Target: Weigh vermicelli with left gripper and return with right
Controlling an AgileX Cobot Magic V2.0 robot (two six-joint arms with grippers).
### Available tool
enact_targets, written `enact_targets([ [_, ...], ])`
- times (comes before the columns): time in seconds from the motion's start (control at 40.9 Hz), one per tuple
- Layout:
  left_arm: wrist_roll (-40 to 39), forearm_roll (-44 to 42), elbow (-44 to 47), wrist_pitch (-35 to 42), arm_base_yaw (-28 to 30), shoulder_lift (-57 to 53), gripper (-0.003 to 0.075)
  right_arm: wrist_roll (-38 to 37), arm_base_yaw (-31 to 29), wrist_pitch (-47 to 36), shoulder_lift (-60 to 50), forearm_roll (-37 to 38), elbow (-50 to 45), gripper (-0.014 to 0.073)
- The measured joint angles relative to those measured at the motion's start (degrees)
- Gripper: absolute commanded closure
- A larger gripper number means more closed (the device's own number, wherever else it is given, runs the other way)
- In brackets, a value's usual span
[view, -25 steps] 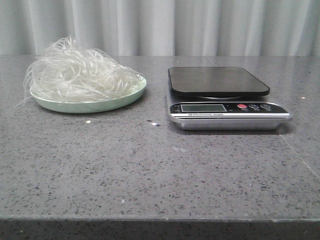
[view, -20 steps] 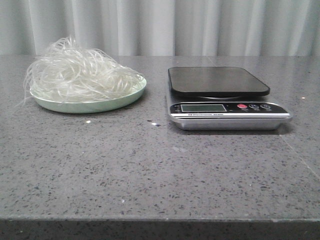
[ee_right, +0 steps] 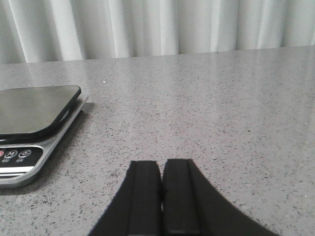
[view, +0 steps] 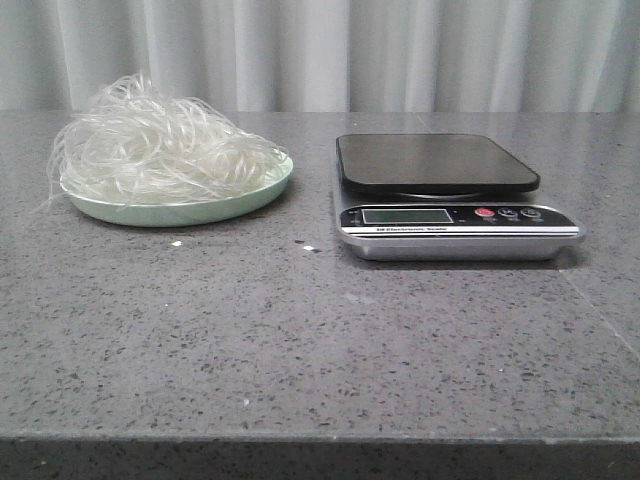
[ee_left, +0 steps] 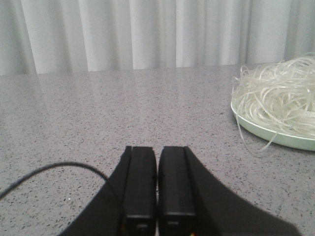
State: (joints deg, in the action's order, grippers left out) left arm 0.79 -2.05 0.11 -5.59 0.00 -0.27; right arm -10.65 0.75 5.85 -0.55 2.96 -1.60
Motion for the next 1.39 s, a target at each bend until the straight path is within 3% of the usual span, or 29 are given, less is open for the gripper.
enact_targets([
  [0.318,0.0,0.1,0.0,2.3,0.0,0.0,0.0583,0.0,0.0,0.0,0.0,0.0,0.0,0.0444],
  [0.587,0.0,0.3,-1.7,21.7,0.0,0.0,0.0583,0.0,0.0,0.0,0.0,0.0,0.0,0.0444],
  [0.733,0.0,0.3,-14.8,17.7,0.0,4.3,0.0583,0.0,0.0,0.0,0.0,0.0,0.0,0.0444],
  [1.026,0.0,0.5,-44.7,4.5,0.0,27.4,0.0578,0.0,0.0,0.0,0.0,0.0,0.0,0.0444],
  [1.149,0.0,2.4,-51.4,-1.3,-0.1,35.9,0.0488,0.0,0.0,0.0,0.0,0.0,0.0,0.0444],
  [1.295,0.0,4.4,-55.1,-4.5,-1.6,43.4,0.0284,0.0,0.0,0.0,0.0,0.0,0.0,0.0444],
  [1.393,0.0,4.5,-56.6,-6.5,-4.5,47.8,0.0199,0.0,0.0,0.0,0.0,0.0,0.0,0.0444],
])
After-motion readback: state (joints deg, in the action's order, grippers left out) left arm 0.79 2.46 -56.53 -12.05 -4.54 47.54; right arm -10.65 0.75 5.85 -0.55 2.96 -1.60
